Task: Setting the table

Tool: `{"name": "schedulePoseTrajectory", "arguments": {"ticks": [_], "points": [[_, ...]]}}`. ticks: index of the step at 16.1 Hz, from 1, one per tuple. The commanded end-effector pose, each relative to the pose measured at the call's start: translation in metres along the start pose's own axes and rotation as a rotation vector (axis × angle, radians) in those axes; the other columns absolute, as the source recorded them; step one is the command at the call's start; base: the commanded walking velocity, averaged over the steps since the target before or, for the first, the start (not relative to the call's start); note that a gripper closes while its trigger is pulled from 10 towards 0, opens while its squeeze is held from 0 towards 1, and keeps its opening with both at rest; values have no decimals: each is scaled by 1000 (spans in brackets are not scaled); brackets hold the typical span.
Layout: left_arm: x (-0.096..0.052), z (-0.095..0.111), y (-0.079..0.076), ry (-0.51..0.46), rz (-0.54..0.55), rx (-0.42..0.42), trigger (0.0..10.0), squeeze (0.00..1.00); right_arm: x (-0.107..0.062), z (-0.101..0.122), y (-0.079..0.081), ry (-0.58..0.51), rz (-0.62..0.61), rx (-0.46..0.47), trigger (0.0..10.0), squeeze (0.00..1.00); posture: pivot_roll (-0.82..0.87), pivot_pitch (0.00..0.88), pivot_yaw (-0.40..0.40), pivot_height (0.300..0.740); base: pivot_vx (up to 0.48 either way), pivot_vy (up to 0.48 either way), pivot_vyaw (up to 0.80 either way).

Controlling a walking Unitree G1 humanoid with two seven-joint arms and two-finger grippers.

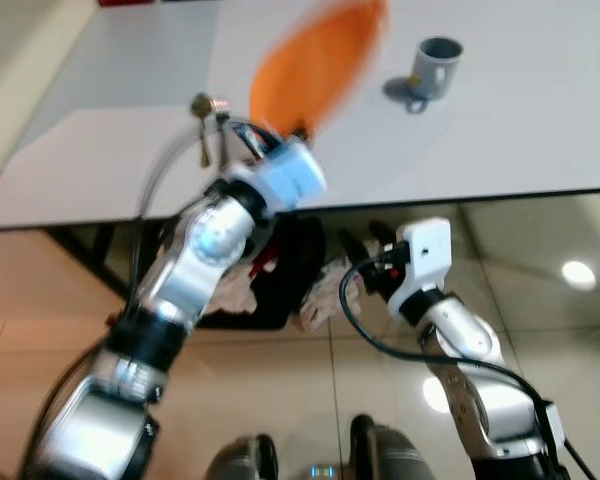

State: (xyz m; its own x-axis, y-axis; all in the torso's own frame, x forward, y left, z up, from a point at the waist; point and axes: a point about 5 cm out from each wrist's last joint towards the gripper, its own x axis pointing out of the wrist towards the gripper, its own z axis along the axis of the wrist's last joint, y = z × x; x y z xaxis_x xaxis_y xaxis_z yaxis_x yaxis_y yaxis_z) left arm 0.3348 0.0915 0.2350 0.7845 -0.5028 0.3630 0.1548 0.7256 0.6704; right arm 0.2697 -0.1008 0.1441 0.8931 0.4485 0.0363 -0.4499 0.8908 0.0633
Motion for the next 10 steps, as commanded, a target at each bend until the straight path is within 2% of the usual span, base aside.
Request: {"name": "schedulePoseTrajectory", "arguments": {"ticks": [1,2,3,5,6,8,9,10], "points": [[-9,15,18,-52,129,-100,10000,0,3,13,6,-41,43,-3,10000,0,-149,205,67,740,480,0,0],[-19,18,20,-47,176,-145,10000,0,6,16,7,-49,58,-4,10000,0,-138,193,53,740,480,0,0],[-21,18,20,-42,186,-153,10000,0,7,16,7,-51,61,-4,10000,0,-137,192,52,740,480,0,0],[-38,20,13,-11,188,-179,10000,0,11,21,8,-65,83,-5,10000,0,-127,181,42,740,480,0,0],[-47,27,2,-18,129,-172,10000,0,13,23,9,-76,101,-5,10000,0,-124,176,39,740,480,0,0],[-51,31,-4,-16,93,-167,10000,0,14,24,10,-79,107,-3,10000,0,-123,172,37,740,371,0,0],[-58,35,-12,-3,63,-172,10000,0,15,24,11,-83,116,-1,10000,0,-122,167,35,740,0,0,0],[-59,36,-13,-3,55,-178,10000,0,15,24,11,-84,117,-1,10000,0,-122,167,35,740,0,0,0]]}}
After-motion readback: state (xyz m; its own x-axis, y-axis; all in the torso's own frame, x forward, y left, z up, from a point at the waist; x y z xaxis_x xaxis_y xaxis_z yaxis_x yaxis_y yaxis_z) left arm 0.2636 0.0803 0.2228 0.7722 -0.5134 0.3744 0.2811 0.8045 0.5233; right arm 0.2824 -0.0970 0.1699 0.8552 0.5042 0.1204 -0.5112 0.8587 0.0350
